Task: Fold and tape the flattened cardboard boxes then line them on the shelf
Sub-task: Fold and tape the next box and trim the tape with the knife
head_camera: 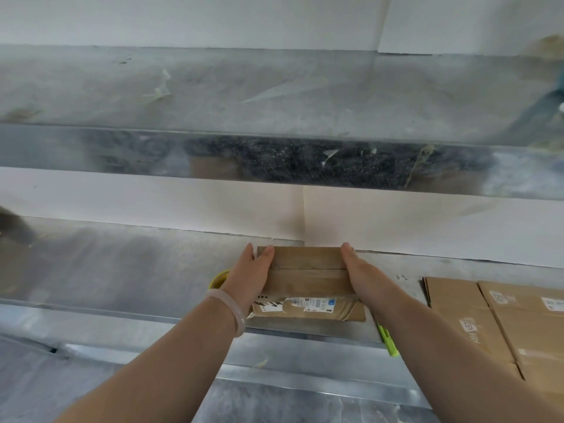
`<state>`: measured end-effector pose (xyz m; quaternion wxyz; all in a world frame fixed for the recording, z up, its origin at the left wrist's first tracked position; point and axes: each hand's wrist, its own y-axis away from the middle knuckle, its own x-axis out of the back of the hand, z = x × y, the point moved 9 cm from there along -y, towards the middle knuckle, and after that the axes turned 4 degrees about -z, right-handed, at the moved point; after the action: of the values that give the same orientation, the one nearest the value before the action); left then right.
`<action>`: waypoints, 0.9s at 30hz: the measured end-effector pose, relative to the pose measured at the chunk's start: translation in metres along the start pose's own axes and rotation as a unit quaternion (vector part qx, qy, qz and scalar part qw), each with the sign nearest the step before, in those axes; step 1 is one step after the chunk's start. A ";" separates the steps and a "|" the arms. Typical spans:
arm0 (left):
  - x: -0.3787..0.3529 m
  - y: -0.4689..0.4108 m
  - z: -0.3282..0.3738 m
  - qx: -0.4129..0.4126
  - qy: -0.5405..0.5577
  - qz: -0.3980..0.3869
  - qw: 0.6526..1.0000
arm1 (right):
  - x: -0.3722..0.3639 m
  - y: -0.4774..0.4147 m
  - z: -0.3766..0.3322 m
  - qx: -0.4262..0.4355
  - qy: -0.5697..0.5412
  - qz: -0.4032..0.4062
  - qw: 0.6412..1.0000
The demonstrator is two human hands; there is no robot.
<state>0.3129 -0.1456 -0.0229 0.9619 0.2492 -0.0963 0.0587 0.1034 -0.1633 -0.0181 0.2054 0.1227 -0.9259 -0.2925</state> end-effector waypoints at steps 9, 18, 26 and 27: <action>0.024 0.072 0.016 -0.124 0.103 0.071 0.984 | 0.018 0.054 -0.001 0.126 -0.207 0.054 0.969; 0.013 0.059 0.005 -0.210 0.045 0.010 0.977 | 0.021 0.047 0.012 0.212 -0.103 0.061 0.970; 0.019 0.054 -0.023 -0.101 0.131 0.090 0.982 | 0.021 0.043 0.037 0.169 -0.115 0.091 0.975; 0.022 0.052 -0.021 -0.083 0.119 0.106 0.984 | 0.023 0.042 0.033 0.164 -0.097 0.102 0.976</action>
<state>0.3295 -0.0885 -0.0119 0.9721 0.1483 -0.0115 0.1813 0.0629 -0.1215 -0.0109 0.1203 0.0310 -0.9844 -0.1249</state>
